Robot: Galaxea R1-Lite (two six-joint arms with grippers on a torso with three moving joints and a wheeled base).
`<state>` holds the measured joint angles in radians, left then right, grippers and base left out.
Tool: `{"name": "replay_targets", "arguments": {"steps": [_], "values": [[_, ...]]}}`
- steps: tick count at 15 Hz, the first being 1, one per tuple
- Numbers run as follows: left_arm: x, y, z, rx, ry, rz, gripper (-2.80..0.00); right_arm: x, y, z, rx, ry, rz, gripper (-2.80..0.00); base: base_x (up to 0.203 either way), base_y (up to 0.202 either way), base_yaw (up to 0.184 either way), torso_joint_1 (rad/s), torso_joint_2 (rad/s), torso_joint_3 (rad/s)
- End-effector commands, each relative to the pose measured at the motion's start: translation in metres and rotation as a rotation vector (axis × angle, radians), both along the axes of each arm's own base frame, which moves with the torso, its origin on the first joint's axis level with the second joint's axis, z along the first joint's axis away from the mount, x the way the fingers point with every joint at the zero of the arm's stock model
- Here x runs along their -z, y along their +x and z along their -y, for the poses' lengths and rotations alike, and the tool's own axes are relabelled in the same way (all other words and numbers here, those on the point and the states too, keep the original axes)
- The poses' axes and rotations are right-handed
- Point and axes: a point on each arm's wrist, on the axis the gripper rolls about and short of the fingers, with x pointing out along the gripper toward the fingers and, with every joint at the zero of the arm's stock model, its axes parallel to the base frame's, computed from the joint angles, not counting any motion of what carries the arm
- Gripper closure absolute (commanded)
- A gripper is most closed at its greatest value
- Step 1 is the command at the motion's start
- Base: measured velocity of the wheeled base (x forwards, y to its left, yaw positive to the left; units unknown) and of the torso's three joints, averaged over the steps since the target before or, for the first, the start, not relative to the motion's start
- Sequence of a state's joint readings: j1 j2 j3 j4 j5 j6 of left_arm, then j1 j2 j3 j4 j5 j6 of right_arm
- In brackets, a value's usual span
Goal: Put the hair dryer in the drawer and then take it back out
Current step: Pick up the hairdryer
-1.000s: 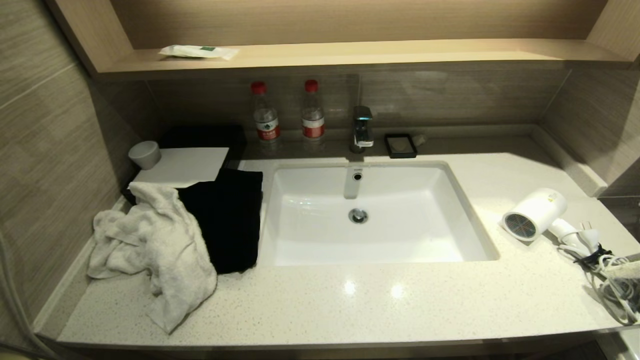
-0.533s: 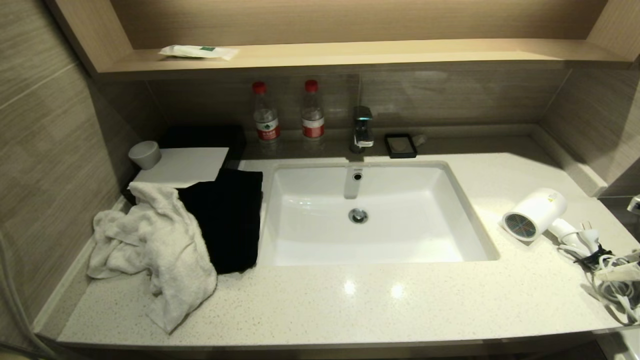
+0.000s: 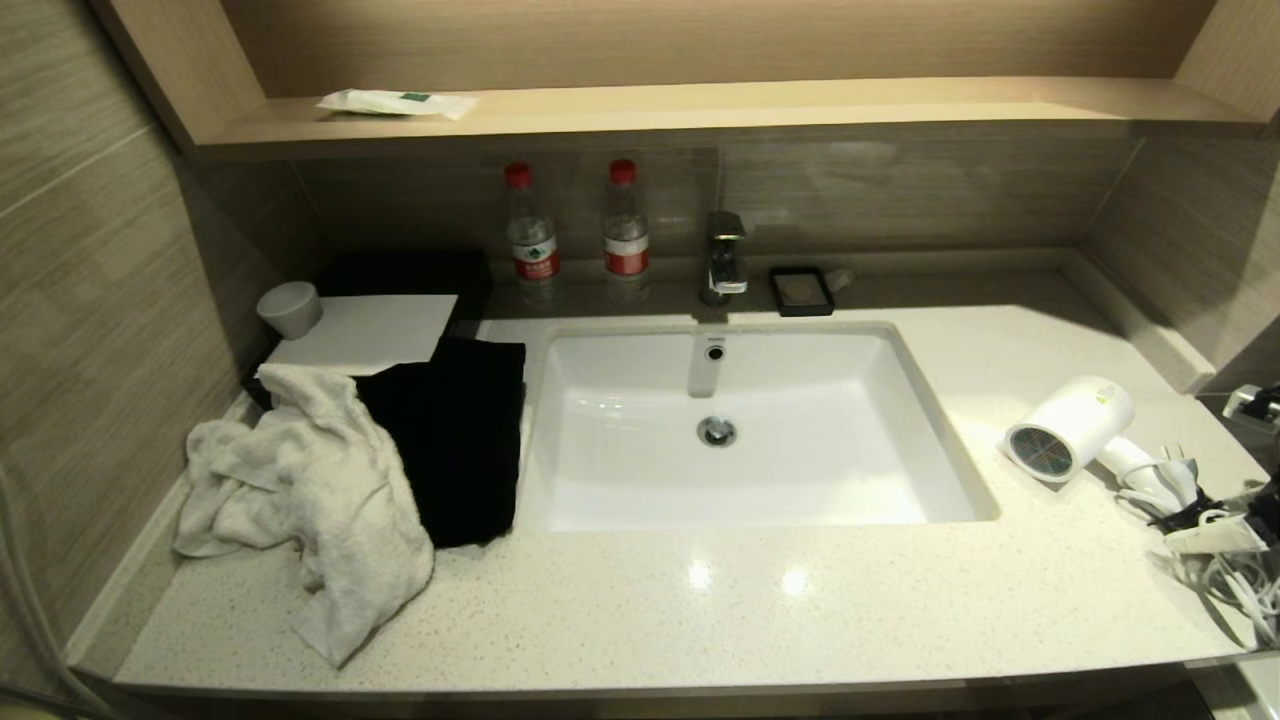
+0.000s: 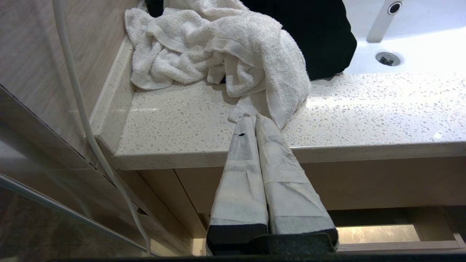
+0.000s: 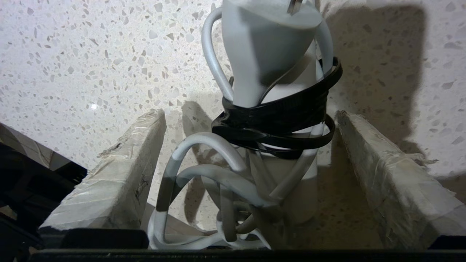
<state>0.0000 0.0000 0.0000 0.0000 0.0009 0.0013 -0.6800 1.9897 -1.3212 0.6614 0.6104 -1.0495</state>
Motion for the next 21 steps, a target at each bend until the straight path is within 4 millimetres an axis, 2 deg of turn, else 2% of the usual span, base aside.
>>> {"name": "replay_targets", "arguments": {"steps": [1, 5, 6, 13, 21], "values": [[0.000, 0.000, 0.000, -0.001, -0.001, 0.000, 0.00, 0.000, 0.003, 0.000, -0.017, -0.006, 0.009, -2.80, 0.000, 0.000, 0.000, 0.000, 0.00, 0.000], [0.000, 0.000, 0.000, -0.001, 0.000, 0.000, 0.00, 0.000, 0.009, -0.001, -0.046, -0.023, 0.013, -2.80, 0.000, 0.000, 0.000, 0.000, 0.00, 0.000], [0.000, 0.000, 0.000, -0.001, 0.000, 0.002, 0.00, 0.001, 0.009, -0.001, -0.046, -0.019, 0.010, 0.00, 0.000, 0.000, 0.000, 0.000, 0.00, 0.000], [0.000, 0.000, 0.000, -0.001, 0.000, 0.000, 0.00, 0.001, 0.011, -0.005, -0.055, -0.031, -0.005, 0.00, 0.000, 0.000, 0.000, 0.000, 0.00, 0.000], [0.000, 0.000, 0.000, -0.001, 0.000, 0.002, 0.00, -0.033, -0.006, -0.017, -0.015, -0.053, 0.044, 0.00, 0.000, 0.000, 0.000, 0.000, 0.00, 0.000]]}}
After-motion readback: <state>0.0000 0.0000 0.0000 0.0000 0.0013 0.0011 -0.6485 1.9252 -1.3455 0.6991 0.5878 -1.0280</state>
